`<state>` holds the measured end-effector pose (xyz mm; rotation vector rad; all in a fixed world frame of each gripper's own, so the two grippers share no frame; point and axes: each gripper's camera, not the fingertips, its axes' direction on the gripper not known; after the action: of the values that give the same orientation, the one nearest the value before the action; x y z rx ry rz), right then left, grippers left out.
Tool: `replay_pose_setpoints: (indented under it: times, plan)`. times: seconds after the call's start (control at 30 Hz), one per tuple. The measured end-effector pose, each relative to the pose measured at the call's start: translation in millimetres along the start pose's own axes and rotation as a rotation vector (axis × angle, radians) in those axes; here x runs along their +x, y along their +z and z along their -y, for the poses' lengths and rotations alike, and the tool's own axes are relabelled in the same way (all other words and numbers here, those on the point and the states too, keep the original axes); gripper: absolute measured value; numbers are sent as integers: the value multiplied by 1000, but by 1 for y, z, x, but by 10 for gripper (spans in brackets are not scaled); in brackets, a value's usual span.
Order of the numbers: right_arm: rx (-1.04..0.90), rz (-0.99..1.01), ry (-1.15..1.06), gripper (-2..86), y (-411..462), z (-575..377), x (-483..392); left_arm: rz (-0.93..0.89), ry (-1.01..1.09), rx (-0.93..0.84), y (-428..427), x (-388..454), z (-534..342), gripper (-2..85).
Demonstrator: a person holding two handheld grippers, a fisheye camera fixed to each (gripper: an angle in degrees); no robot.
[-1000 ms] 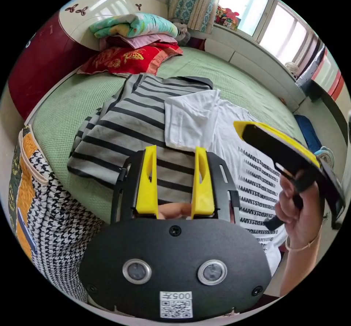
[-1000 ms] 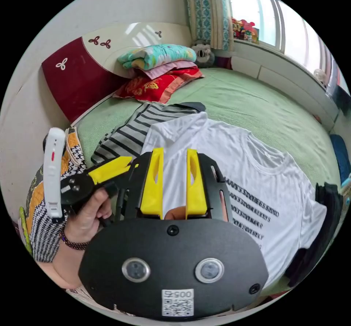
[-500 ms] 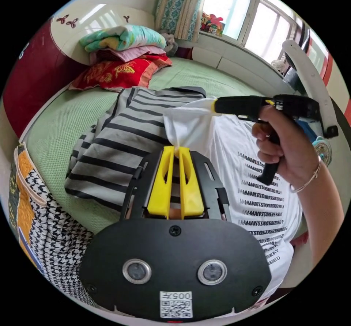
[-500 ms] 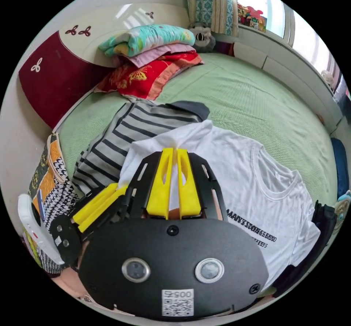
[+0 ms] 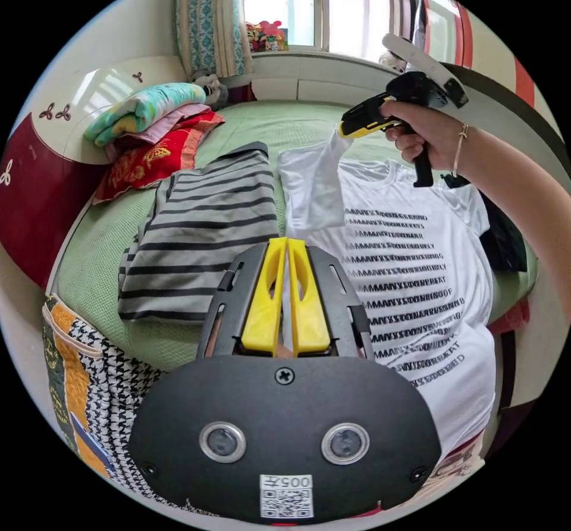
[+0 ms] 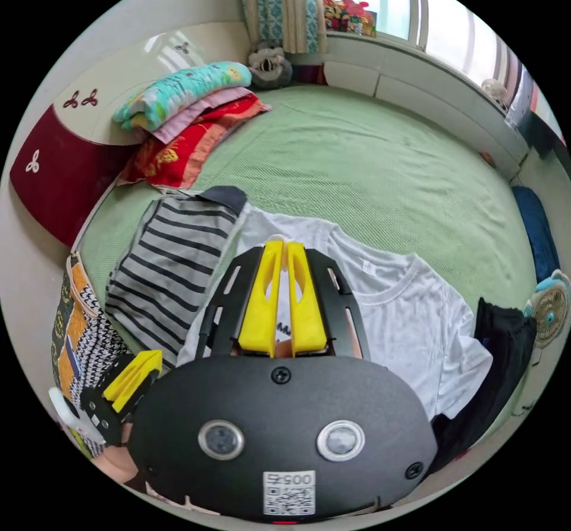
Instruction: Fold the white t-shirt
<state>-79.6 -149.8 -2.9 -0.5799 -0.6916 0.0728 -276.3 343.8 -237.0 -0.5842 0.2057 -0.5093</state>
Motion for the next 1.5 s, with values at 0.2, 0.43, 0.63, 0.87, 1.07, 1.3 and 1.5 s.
replay_pose_setpoints:
  times: [0.2, 0.43, 0.63, 0.87, 1.07, 1.3, 1.5]
  plan:
    - [-18, 16, 31, 64, 25, -26, 34, -33, 4, -53, 29, 13, 11, 2]
    - [-16, 23, 15, 71, 49, -25, 42, -101, 31, -66, 68, 40, 48, -1]
    - [46, 172, 21, 59, 73, 4, 30, -112, -26, -82, 100, 44, 63, -5]
    - [-44, 210, 42, 43, 142, 67, -12, -157, -5, -120, 132, 50, 71, -5]
    - [-7, 321, 55, -1, 124, 86, -4, -39, -55, -160, 148, 52, 76, -4]
    - [34, 233, -89, 36, 67, 23, 35, -19, -20, -125, 136, 77, 79, -6]
    - [-10, 144, -67, 59, 41, -77, 76, -9, -14, -176, 130, 97, 60, -6]
